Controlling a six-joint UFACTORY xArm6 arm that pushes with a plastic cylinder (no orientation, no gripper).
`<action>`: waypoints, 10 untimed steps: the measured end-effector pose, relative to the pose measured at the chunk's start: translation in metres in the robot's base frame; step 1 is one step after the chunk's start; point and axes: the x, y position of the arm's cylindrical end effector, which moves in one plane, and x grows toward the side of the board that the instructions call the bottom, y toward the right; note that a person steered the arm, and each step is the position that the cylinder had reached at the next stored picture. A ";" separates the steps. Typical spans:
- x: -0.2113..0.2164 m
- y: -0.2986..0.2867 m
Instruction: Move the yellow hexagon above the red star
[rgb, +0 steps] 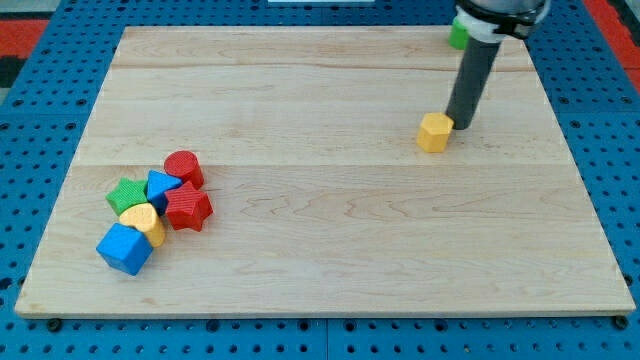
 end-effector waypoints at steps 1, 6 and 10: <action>0.027 -0.014; 0.058 -0.220; 0.078 -0.161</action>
